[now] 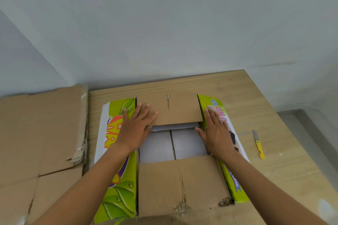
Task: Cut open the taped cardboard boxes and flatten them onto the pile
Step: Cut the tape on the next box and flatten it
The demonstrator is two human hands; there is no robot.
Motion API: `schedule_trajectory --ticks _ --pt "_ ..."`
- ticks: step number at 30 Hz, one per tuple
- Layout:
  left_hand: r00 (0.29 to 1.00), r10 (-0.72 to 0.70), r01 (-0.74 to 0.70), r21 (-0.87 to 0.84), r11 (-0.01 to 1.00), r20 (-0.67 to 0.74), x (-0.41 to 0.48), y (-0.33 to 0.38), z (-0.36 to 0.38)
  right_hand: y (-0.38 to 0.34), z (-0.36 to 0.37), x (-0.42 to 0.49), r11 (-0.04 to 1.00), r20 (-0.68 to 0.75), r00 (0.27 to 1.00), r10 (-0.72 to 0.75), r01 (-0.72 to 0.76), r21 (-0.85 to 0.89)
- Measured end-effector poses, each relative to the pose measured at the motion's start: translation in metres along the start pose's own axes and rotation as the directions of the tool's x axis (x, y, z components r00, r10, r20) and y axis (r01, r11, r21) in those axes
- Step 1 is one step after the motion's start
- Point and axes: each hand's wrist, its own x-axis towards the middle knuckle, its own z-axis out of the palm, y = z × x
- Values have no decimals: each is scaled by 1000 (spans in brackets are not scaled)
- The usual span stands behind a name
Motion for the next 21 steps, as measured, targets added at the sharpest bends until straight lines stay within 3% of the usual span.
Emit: schedule_trajectory --ticks 3,7,11,14,17,21 --pt "988 34 -52 -115 992 -149 -6 -3 -3 -3 -1 -1 1000 -40 999 3 -2 19" --pt "932 -24 -75 -258 963 -362 4 1 -23 -5 -3 -3 1000 -87 996 -9 11 20" --pt "838 -121 -40 -281 959 -532 33 6 -46 -3 0 -3 1000 -76 997 -24 25 7" --pt "787 -69 -68 -198 978 -613 55 4 -51 -1 1 -3 1000 -74 997 -31 31 -2" --pt "779 -43 28 -34 999 -625 74 -9 -51 -1 2 -2 999 -93 995 -39 39 -6" --pt "912 -36 122 185 975 -409 79 -19 -38 -2 2 -1 999 -102 993 -51 51 -7"
